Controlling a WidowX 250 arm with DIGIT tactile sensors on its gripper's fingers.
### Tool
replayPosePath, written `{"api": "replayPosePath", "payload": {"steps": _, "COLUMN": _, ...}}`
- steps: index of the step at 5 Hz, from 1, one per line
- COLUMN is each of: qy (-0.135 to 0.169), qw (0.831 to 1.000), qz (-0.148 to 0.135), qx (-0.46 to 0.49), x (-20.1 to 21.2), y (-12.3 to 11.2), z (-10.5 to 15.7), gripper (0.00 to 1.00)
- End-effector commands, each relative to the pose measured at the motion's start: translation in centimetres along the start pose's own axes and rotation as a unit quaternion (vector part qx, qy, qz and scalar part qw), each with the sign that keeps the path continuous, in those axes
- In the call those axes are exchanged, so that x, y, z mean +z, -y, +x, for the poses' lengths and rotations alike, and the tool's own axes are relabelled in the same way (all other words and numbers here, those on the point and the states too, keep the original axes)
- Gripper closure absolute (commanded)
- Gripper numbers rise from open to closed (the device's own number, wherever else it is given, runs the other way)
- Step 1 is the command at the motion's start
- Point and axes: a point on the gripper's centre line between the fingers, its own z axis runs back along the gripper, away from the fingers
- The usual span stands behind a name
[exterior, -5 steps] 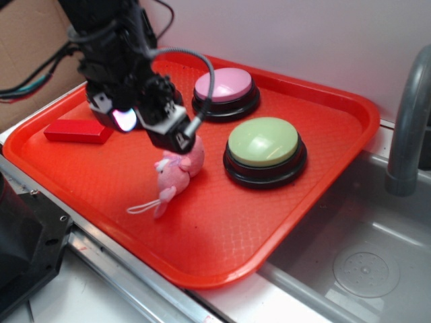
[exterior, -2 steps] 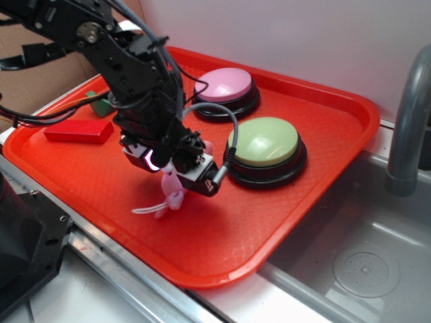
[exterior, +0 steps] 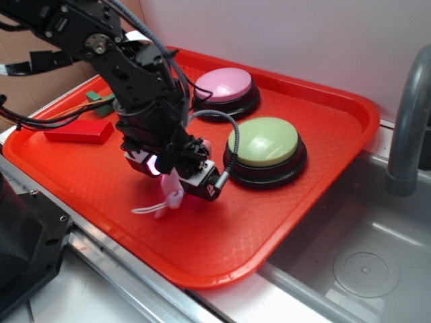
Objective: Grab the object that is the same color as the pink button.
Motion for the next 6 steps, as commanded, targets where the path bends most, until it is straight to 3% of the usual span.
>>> {"api": "replayPosePath", "payload": {"steps": 1, "qy": 0.005, "qw": 1.000, "qz": 0.014, "qx": 0.006, "x": 0.6, "y": 0.5, "z": 0.9, "gripper": 1.00}}
{"api": "replayPosePath", "payload": {"steps": 3, "qy": 0.016, "qw": 1.000, "qz": 0.023, "qx": 0.012, "x": 4.9, "y": -0.9, "z": 1.8, "gripper": 1.00}}
{"api": "replayPosePath", "payload": {"steps": 4, "qy": 0.018, "qw": 1.000, "qz": 0.011, "qx": -0.002, "x": 8.0, "y": -2.6, "z": 2.7, "gripper": 1.00}}
{"api": "replayPosePath", "payload": {"steps": 5, "qy": -0.011, "qw": 0.999, "qz": -0.019, "qx": -0.035, "x": 10.4, "y": -4.5, "z": 3.7, "gripper": 1.00}}
{"api": "replayPosePath", "payload": {"steps": 6, "qy": -0.002, "qw": 0.999, "qz": -0.022, "qx": -0.041, "x": 12.1, "y": -5.4, "z": 4.5, "gripper": 1.00}}
